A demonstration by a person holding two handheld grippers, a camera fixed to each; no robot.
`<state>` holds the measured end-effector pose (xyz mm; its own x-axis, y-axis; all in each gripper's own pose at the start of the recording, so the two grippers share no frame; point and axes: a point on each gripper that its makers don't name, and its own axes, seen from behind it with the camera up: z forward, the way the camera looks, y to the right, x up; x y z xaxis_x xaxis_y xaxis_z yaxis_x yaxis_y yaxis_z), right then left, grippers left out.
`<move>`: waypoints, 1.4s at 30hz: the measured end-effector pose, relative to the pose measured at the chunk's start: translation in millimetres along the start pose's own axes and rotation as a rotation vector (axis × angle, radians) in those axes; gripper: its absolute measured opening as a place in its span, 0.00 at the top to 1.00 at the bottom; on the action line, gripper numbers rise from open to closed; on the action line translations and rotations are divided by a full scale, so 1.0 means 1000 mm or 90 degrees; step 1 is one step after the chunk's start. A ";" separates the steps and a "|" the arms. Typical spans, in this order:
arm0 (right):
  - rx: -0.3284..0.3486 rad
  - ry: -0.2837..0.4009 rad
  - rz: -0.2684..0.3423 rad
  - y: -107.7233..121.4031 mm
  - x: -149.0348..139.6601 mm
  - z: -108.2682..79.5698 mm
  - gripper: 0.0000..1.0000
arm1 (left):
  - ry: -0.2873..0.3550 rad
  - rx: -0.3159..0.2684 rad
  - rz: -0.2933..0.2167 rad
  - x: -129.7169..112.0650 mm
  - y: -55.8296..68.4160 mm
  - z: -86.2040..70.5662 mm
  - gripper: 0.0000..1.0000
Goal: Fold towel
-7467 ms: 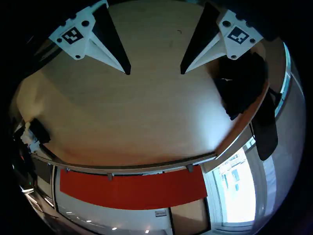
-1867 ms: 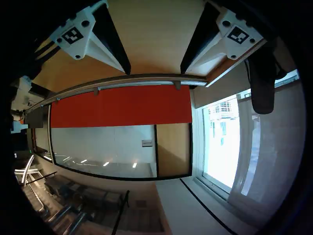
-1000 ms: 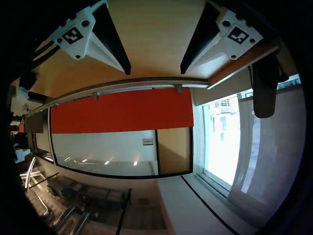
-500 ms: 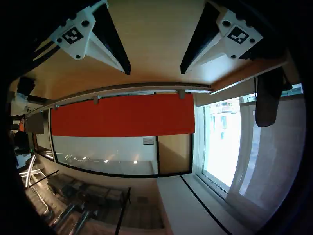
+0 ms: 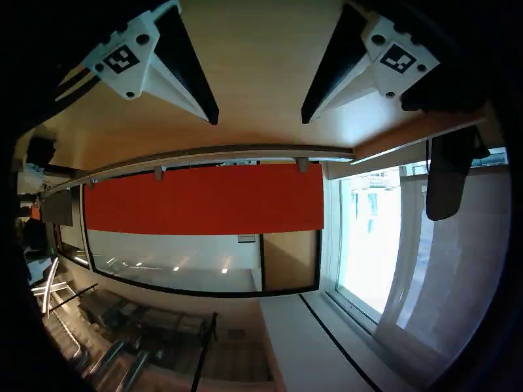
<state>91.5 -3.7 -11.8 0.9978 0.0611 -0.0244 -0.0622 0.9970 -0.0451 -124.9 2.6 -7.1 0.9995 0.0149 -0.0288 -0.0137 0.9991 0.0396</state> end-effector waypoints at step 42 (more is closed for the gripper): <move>0.030 0.016 -0.035 -0.019 0.017 -0.002 0.10 | -0.012 -0.002 -0.017 -0.015 0.001 0.003 0.04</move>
<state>109.1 -21.4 -13.3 0.9988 0.0062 -0.0487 -0.0062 1.0000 0.0005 -139.7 2.8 -4.0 0.9999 -0.0120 -0.0102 0.0124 0.9993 0.0363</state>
